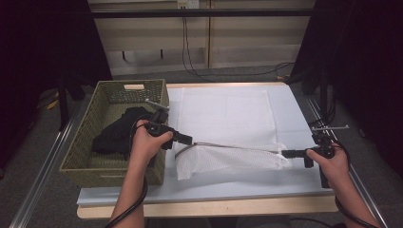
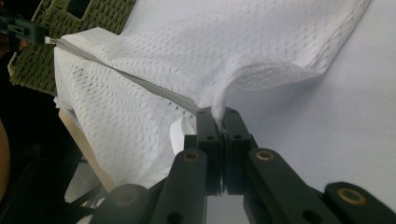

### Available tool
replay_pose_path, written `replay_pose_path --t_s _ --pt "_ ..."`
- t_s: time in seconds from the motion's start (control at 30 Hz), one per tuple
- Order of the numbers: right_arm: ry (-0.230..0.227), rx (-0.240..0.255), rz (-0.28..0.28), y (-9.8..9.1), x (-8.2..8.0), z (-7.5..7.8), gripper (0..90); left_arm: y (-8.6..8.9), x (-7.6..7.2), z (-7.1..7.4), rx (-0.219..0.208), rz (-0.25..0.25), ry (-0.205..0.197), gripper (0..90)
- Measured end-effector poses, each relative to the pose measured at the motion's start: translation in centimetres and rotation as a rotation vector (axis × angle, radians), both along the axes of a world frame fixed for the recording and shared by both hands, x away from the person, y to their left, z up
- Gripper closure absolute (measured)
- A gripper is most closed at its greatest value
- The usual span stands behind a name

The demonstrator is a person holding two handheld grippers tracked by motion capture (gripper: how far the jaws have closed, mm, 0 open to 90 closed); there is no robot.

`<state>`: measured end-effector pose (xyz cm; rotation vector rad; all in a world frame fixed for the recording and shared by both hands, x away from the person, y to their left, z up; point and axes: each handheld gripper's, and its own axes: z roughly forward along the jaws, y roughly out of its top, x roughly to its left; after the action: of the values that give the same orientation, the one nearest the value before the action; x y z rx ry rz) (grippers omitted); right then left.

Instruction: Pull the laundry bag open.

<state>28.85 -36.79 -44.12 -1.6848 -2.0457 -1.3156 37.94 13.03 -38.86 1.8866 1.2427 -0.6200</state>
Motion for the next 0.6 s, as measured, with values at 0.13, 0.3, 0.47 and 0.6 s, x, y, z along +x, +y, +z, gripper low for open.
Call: replay_pose_path --t_s 0.13,0.3,0.47,0.6 --pt "0.002 -0.011 -0.001 0.04 0.00 0.00 89.3 0.36 0.08 0.07 0.002 0.005 -0.004 86.7" --pt "0.001 -0.014 -0.004 -0.07 0.04 -0.05 89.3 0.53 0.09 0.12 -0.001 0.002 -0.005 86.7" --pt "0.001 -0.008 -0.003 -0.12 0.02 -0.05 89.3 0.71 0.19 0.05 -0.003 -0.004 -0.011 86.7" --pt "0.002 -0.006 -0.002 -0.06 0.03 -0.07 89.3 0.75 0.17 0.05 -0.014 0.003 0.000 86.7"
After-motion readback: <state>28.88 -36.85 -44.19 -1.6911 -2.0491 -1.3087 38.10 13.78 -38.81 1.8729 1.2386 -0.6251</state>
